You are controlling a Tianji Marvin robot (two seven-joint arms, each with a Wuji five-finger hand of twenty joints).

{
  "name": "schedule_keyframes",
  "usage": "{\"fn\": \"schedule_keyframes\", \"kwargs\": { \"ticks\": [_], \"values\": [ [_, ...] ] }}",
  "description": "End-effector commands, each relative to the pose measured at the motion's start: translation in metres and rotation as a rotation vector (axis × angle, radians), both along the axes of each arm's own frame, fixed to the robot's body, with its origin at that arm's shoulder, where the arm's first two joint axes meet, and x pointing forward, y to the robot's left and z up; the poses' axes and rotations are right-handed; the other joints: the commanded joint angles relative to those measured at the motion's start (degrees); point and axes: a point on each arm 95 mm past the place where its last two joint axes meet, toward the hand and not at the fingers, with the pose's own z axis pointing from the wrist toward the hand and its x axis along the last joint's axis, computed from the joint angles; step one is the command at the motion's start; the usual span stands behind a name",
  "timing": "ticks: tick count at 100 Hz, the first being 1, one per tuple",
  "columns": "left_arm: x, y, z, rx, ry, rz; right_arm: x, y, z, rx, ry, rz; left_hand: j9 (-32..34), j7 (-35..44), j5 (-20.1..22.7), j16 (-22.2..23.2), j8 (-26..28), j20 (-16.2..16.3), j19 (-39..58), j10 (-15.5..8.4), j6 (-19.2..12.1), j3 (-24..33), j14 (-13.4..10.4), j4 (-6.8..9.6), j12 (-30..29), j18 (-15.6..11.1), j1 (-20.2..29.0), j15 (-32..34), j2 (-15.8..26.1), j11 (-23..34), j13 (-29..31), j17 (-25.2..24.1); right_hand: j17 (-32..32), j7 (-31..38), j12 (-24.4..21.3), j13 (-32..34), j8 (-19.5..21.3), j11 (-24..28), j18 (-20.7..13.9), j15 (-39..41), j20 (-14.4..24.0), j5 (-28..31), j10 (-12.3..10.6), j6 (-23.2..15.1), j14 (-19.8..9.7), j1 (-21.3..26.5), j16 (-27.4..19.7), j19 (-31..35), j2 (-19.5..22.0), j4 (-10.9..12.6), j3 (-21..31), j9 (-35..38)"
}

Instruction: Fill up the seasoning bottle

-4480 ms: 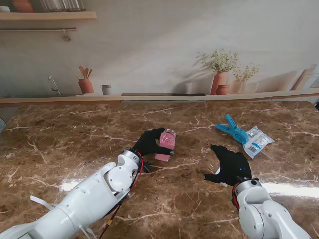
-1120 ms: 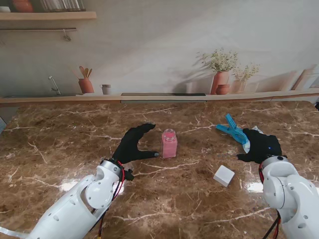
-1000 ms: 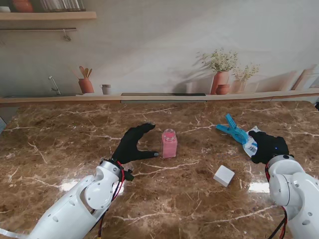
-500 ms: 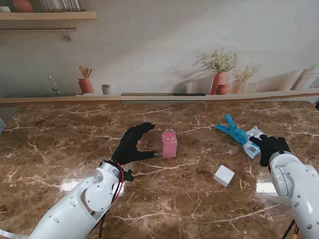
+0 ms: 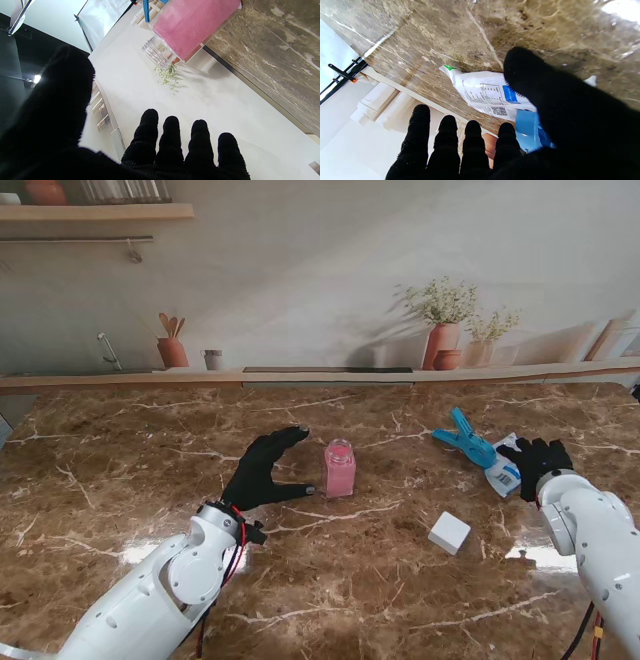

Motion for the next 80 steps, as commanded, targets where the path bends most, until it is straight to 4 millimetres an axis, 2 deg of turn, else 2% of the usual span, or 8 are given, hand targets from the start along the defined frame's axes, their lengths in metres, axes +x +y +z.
{"fn": "schedule_keyframes", "kwargs": {
  "ticks": [1,15,37,43,51,74,77,80],
  "values": [
    [-0.002,0.0,-0.001,0.002,0.003,-0.002,0.001,-0.005,0.004,0.033,0.014,-0.03,0.78,0.43,1.14,-0.37,0.71,-0.11,1.43,-0.88,0.43,1.5,-2.46,1.15,-0.26,-2.94,0.36,-0.67,0.39,-0.73,-0.4,0.06,-0.73,-0.29,-1.19,-1.82,-0.43,-1.44,-0.06,0.38,-1.52,-1.42,1.85,2.38,0.99,0.16,-1.57,0.62,1.37,0.66,4.96,-1.93],
    [-0.002,0.0,-0.001,0.007,0.007,-0.004,0.008,-0.005,0.008,0.097,0.008,-0.059,0.83,0.48,1.14,-0.35,0.74,-0.1,1.58,-0.77,0.53,1.75,-2.43,1.1,-0.25,-2.97,0.18,-0.65,0.51,-0.72,-0.34,-0.07,-0.38,-0.17,-0.45,-0.87,0.7,-1.04,0.11,1.08,-1.46,-1.53,1.95,5.33,0.79,-3.67,-1.22,1.42,4.76,2.07,8.14,-1.82],
    [-0.003,-0.001,-0.002,0.008,0.016,-0.002,0.023,-0.005,0.021,0.094,-0.004,-0.028,1.12,0.63,1.34,-0.32,0.79,-0.17,1.6,-0.74,0.52,2.2,-2.33,1.08,-0.19,-3.07,0.17,-0.57,0.65,-0.59,-0.11,-0.15,0.85,0.67,0.59,0.61,6.5,1.69,0.32,1.0,-1.75,-1.84,1.1,7.07,0.23,-7.42,-1.26,2.27,8.11,1.14,1.38,-1.38],
    [-0.002,-0.001,-0.002,0.009,0.017,-0.003,0.029,-0.006,0.023,0.103,0.0,-0.022,1.04,0.65,1.32,-0.32,0.81,-0.22,1.52,-0.87,0.42,2.37,-2.35,1.09,-0.2,-3.11,0.12,-0.58,0.88,-0.63,-0.14,-0.2,0.93,0.65,0.06,0.83,10.15,2.44,0.31,0.86,-2.09,-1.83,0.96,7.1,0.12,-7.66,-1.56,2.39,7.04,0.66,-0.56,-1.45],
    [0.0,-0.001,-0.002,0.009,0.017,-0.003,0.036,-0.005,0.026,0.094,0.018,-0.004,1.06,0.71,1.32,-0.32,0.83,-0.29,1.39,-0.84,0.43,2.61,-2.44,1.1,-0.2,-3.18,0.15,-0.58,0.85,-0.64,-0.11,-0.26,1.33,0.57,-0.1,1.18,10.57,2.59,0.45,0.74,-2.15,-1.4,0.39,6.97,0.0,-7.48,-1.73,2.5,5.87,0.23,-1.74,-1.04],
    [0.003,-0.002,-0.001,0.007,0.013,0.0,0.052,-0.003,0.029,0.082,0.107,0.007,1.6,1.26,1.77,-0.28,1.07,-0.28,1.18,-0.83,0.31,3.34,-2.57,1.09,-0.1,-3.26,0.08,-0.44,1.03,-0.44,0.37,-0.19,3.88,-0.93,-8.51,3.19,7.72,-3.63,0.11,0.08,-1.64,-1.97,0.79,5.54,0.38,-5.33,-3.32,4.72,1.34,-1.1,-3.25,-1.57],
    [0.003,-0.003,-0.001,0.007,0.013,-0.001,0.054,-0.002,0.028,0.083,0.124,0.004,1.66,1.3,1.73,-0.27,1.09,-0.27,1.18,-0.92,0.3,3.39,-2.53,1.08,-0.1,-3.28,-0.02,-0.43,1.17,-0.43,0.43,-0.17,4.04,-1.39,-9.34,3.55,5.9,-4.45,0.31,0.09,-1.31,-1.8,0.96,5.22,0.7,-5.02,-3.3,5.29,1.18,-1.28,-3.49,-1.7],
    [0.003,-0.003,-0.002,0.006,0.013,0.0,0.056,-0.002,0.027,0.083,0.137,0.001,1.69,1.34,1.73,-0.27,1.11,-0.23,1.24,-0.78,0.35,3.47,-2.46,1.08,-0.1,-3.32,0.01,-0.42,1.23,-0.44,0.49,-0.08,4.36,-1.02,-10.05,4.09,1.17,-5.15,0.36,0.22,-0.98,-1.52,1.12,5.08,0.78,-4.84,-3.01,5.58,1.16,-1.17,-3.64,-1.74]
  ]
}}
